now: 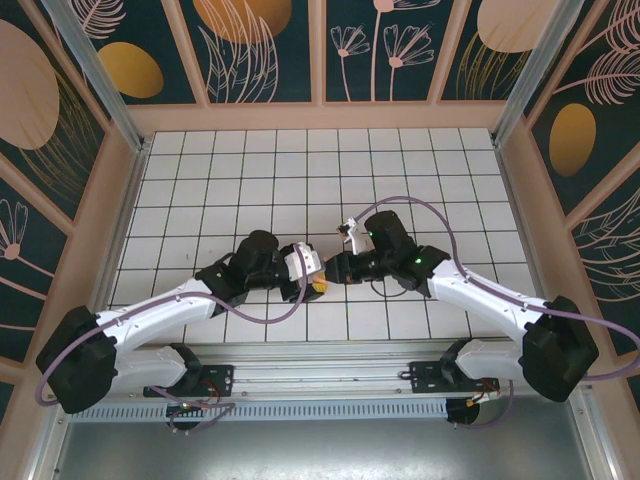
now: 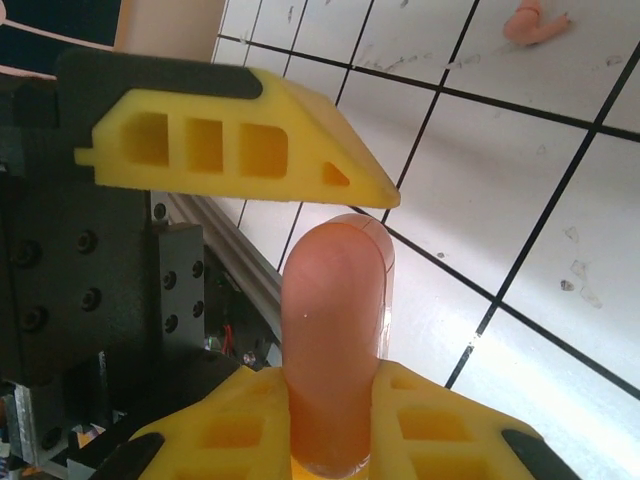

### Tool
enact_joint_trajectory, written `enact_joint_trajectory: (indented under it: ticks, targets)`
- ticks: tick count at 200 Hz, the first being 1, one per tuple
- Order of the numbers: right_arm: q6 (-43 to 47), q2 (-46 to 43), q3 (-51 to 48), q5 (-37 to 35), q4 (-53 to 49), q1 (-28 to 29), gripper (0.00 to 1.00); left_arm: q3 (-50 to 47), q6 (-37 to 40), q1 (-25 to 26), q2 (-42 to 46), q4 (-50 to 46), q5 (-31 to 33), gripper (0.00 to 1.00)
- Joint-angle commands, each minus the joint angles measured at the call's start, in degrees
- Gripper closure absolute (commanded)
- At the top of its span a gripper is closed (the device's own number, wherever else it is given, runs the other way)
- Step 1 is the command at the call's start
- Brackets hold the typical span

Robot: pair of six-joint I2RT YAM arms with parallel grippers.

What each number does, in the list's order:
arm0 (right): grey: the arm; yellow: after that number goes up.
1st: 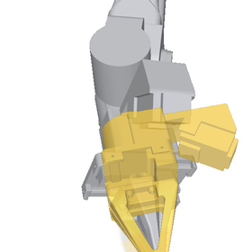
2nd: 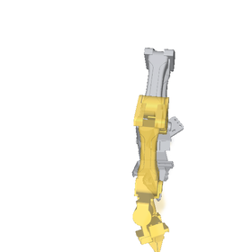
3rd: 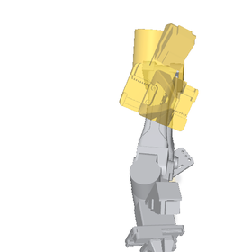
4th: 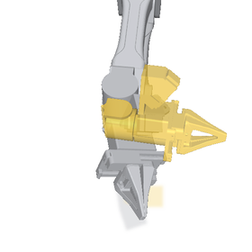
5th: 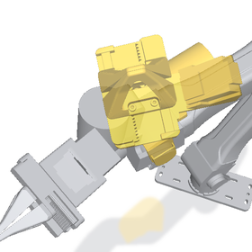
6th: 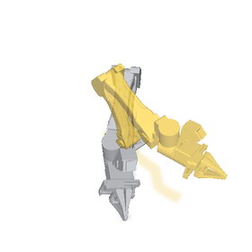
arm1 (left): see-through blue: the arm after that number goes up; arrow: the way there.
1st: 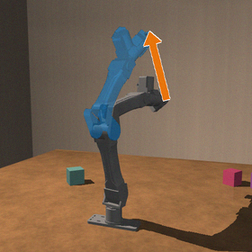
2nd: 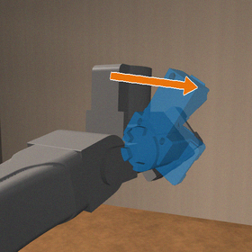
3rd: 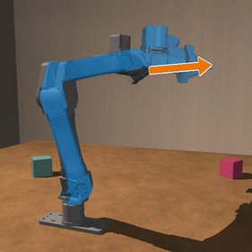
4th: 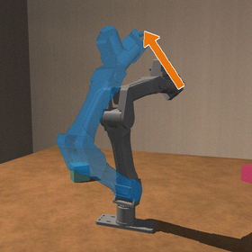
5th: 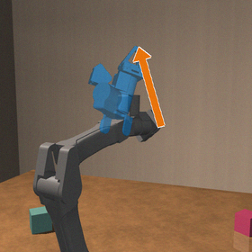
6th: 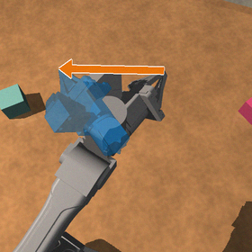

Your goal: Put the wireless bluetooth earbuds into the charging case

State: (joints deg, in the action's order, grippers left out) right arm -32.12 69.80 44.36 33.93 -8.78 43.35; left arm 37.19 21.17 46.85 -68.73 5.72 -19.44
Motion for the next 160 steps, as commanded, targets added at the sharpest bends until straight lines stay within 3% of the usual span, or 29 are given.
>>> enact_joint_trajectory:
  ticks: [1,50,89,134,160]
  targets:
    - [6.68,-3.43,3.21,-2.73,-4.41,-0.04,0.83,2.2,0.54,0.33,2.79,-1.01,2.05,0.22]
    - [24.58,-8.73,5.26,-1.89,-11.3,-4.74,0.84,1.77,4.24,0.23,8.82,-4.24,2.57,0.18]
    - [42.93,-9.13,9.25,1.37,-18.56,-7.78,0.85,5.2,6.31,0.12,8.35,-9.22,-0.2,0.27]
    - [61.32,-6.2,13.43,2.44,-27.13,-9.1,0.85,9.06,8.22,0.17,6.37,-11.65,-1.3,0.28]
    - [71.62,-6.14,13.7,4.09,-30.33,-9.07,0.86,10.52,8.76,0.15,4.77,-13.27,-2.17,0.33]
